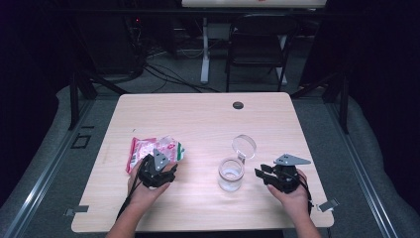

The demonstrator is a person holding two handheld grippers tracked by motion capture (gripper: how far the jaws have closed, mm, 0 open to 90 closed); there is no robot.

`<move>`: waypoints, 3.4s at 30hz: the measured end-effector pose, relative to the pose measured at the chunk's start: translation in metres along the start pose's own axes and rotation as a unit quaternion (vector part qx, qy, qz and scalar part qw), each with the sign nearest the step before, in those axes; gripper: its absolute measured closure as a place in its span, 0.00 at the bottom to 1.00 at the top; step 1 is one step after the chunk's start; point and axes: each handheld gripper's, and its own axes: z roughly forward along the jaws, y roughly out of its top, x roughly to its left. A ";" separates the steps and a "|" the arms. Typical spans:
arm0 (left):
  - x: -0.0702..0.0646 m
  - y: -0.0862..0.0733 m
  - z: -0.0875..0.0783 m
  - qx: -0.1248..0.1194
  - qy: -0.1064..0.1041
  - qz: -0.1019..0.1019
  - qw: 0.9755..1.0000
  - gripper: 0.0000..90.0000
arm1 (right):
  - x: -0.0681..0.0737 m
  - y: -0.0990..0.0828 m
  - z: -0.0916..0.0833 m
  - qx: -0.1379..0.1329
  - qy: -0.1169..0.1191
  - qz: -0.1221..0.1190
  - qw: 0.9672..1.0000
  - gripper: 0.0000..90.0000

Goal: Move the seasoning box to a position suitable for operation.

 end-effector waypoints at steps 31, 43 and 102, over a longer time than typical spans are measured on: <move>0.000 -0.001 0.038 0.011 0.086 0.037 0.996 0.59 | -0.005 -0.015 -0.023 -0.006 -0.027 0.015 1.000 0.71; 0.009 0.000 0.034 0.004 0.066 0.004 0.998 0.80 | -0.005 -0.016 -0.023 -0.007 -0.027 0.016 0.999 0.71; 0.093 -0.003 -0.039 -0.083 0.085 -0.164 0.979 1.00 | -0.004 -0.015 -0.020 -0.007 -0.018 0.017 1.000 0.70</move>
